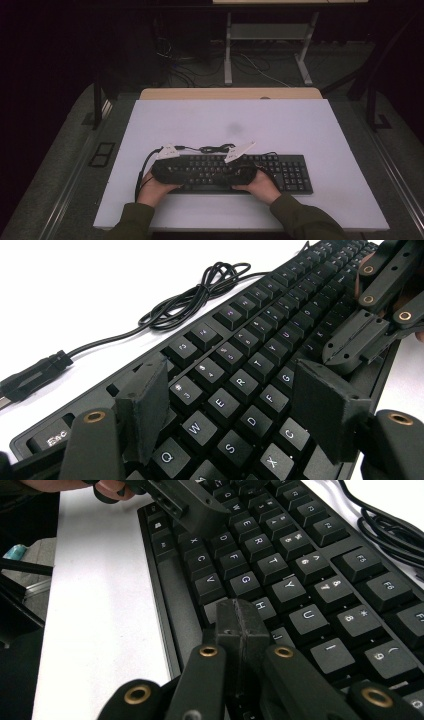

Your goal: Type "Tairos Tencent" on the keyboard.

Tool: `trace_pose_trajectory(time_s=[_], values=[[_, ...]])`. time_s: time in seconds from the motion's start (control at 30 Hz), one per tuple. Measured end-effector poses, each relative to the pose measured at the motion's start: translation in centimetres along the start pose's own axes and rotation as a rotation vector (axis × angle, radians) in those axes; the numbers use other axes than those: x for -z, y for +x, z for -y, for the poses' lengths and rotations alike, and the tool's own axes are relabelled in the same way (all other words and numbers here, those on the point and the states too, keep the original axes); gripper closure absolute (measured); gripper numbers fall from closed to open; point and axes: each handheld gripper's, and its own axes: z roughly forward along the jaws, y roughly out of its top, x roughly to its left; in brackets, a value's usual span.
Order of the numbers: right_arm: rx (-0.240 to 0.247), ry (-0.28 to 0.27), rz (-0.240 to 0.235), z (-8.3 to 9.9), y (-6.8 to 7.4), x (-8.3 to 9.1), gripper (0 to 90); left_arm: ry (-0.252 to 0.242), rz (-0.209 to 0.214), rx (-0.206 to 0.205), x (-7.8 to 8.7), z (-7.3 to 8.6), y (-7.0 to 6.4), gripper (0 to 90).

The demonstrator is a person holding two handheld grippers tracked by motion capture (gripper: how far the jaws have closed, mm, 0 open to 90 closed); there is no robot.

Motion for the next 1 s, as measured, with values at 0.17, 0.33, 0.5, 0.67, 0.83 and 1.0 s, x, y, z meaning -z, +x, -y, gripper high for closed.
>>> trace_pose_trajectory(time_s=[0.17, 0.33, 0.5, 0.67, 0.83, 1.0], values=[[0.002, -0.01, 0.001, -0.1, 0.0, 0.2, 89.2, 0.002, -0.001, -0.002, 0.1, 0.0, 0.0, 30.5], [-0.003, -0.022, -0.005, -0.1, -0.1, 0.4, 88.5, -0.002, -0.002, -0.001, 0.1, 0.0, 0.0, 30.5], [-0.01, -0.045, -0.01, -0.2, -0.2, 0.7, 85.1, -0.005, -0.001, -0.007, 0.2, 0.0, 0.0, 30.6], [-0.02, -0.066, -0.007, -0.2, -0.4, 1.0, 76.6, -0.007, -0.003, -0.003, 0.3, 0.0, -0.1, 30.7], [-0.03, -0.086, -0.001, -0.2, -0.5, 1.3, 67.1, -0.012, 0.002, -0.001, 0.6, 0.1, -0.2, 31.8], [-0.044, -0.105, 0.023, -0.1, -0.9, 1.6, 53.7, -0.015, 0.013, -0.002, 1.0, 0.2, -0.4, 35.0]])
